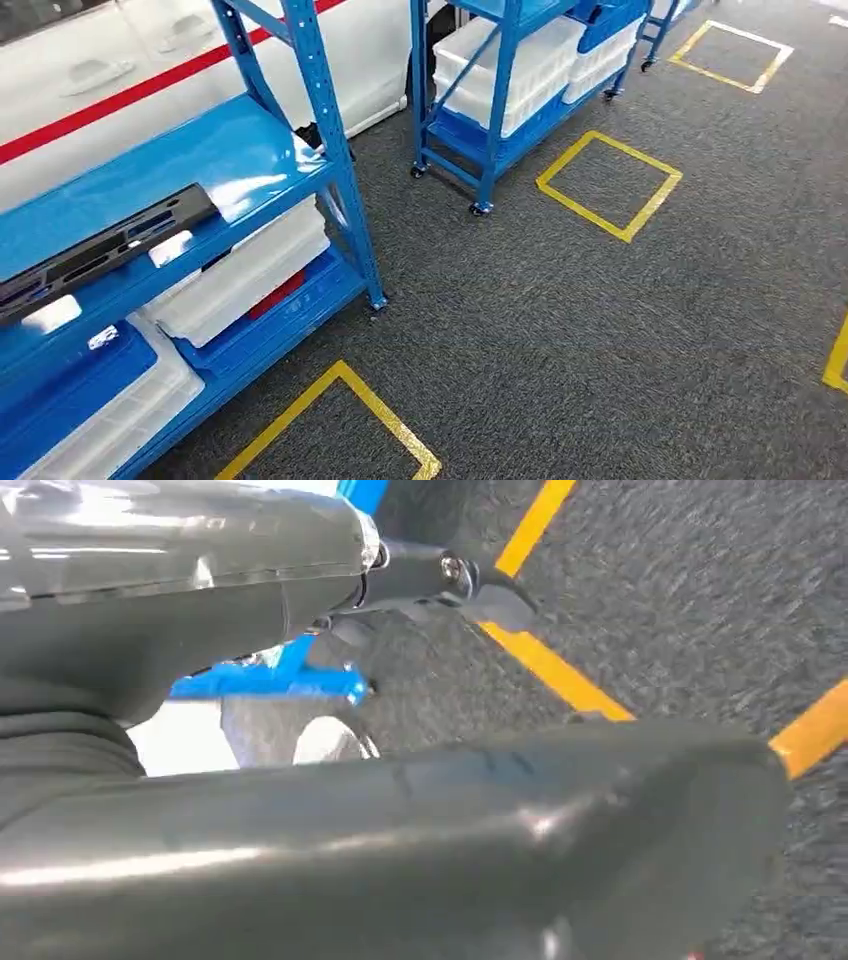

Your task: Take the parts from the cabinet and place them on the table.

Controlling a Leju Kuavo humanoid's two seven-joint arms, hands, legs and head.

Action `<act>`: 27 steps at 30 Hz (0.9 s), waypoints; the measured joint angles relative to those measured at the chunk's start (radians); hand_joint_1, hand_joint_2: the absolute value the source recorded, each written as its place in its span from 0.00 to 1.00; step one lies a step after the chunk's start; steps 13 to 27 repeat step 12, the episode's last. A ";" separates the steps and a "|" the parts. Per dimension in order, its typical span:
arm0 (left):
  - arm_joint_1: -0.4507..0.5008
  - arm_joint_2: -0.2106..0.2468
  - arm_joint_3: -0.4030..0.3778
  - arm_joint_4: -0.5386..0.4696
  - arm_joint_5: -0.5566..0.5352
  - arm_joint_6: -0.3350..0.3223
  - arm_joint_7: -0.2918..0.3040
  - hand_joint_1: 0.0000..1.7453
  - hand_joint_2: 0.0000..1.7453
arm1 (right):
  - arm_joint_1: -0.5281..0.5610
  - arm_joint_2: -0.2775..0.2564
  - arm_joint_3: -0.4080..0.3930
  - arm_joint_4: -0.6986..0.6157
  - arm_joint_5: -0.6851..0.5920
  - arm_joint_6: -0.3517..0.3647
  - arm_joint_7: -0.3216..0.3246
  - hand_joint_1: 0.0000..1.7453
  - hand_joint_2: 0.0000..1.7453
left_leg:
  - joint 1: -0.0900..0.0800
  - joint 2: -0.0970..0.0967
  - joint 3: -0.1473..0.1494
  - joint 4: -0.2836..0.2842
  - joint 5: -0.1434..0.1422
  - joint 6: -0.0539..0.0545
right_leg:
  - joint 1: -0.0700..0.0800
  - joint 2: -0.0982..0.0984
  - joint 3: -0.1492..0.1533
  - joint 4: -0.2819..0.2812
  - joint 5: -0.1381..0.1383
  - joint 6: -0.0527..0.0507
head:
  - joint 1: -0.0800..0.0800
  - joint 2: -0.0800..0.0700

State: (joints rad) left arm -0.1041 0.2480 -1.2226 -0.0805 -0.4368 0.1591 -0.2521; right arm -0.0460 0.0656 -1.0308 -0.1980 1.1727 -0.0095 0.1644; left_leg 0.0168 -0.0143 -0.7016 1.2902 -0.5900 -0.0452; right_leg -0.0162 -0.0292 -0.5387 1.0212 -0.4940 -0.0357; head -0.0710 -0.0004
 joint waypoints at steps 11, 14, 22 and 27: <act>-0.002 0.003 -0.003 0.000 -0.006 -0.004 0.008 0.00 0.00 | -0.010 -0.001 -0.016 0.000 -0.011 0.002 0.019 0.00 0.00 | -0.005 0.042 0.170 -0.300 0.136 0.052 | 0.009 -0.094 0.029 0.004 -0.022 0.039 | 0.000 0.000; -0.004 0.003 -0.003 0.000 -0.005 -0.004 0.008 0.00 0.00 | -0.007 -0.002 -0.017 0.000 -0.011 0.002 0.020 0.00 0.00 | -0.005 0.033 0.171 -0.306 0.140 0.058 | 0.008 -0.033 0.015 0.035 -0.048 0.045 | 0.000 0.000; -0.004 0.003 -0.003 0.000 -0.005 -0.004 0.008 0.00 0.00 | -0.007 -0.002 -0.017 0.000 -0.011 0.002 0.020 0.00 0.00 | -0.005 0.033 0.171 -0.306 0.140 0.058 | 0.008 -0.033 0.015 0.035 -0.048 0.045 | 0.000 0.000; -0.004 0.003 -0.003 0.000 -0.005 -0.004 0.008 0.00 0.00 | -0.007 -0.002 -0.017 0.000 -0.011 0.002 0.020 0.00 0.00 | -0.005 0.033 0.171 -0.306 0.140 0.058 | 0.008 -0.033 0.015 0.035 -0.048 0.045 | 0.000 0.000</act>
